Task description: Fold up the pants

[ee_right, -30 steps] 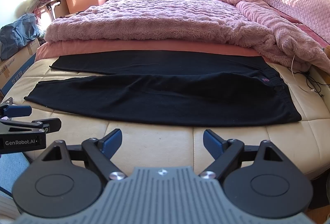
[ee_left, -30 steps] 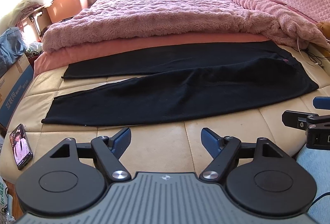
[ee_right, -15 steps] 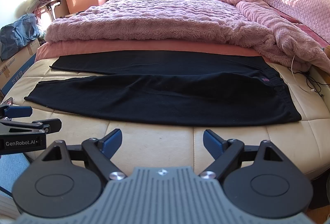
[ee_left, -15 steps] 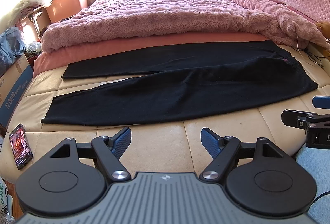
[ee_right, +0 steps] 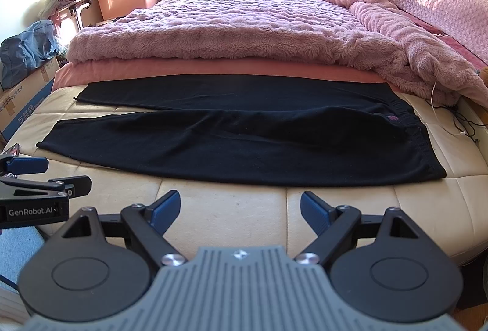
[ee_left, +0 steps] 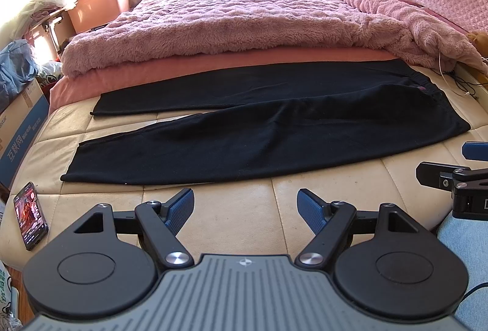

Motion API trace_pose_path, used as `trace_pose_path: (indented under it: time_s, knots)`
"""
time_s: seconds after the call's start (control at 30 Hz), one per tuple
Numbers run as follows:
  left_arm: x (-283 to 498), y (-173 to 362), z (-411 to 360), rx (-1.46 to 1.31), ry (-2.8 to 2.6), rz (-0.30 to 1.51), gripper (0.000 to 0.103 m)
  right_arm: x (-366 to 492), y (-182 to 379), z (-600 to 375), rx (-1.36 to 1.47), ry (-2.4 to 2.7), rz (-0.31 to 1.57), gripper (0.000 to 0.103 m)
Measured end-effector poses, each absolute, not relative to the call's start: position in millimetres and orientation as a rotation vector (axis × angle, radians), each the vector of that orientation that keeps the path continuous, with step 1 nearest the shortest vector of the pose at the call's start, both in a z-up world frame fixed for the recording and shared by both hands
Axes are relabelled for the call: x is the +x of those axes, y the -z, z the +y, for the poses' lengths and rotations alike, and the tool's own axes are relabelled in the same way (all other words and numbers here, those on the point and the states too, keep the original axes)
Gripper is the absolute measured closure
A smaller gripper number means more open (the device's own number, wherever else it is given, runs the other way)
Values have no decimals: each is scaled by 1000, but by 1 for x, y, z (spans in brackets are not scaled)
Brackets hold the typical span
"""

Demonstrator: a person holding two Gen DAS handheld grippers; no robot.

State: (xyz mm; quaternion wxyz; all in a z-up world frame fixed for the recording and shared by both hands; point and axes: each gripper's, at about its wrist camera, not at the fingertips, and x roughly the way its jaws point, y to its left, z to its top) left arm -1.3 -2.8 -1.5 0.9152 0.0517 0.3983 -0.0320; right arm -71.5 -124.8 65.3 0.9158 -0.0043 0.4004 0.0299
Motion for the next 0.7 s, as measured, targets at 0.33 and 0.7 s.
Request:
trace_pose_path:
  time_s: [0.33,0.7]
  knots:
    - [-2,2,-3,105,65,820,13,-77,-62,-125,-10,-64,826,21]
    - [-3,4,-2,103,83,828,14,-76,-60,-127,-1,-66,827,21]
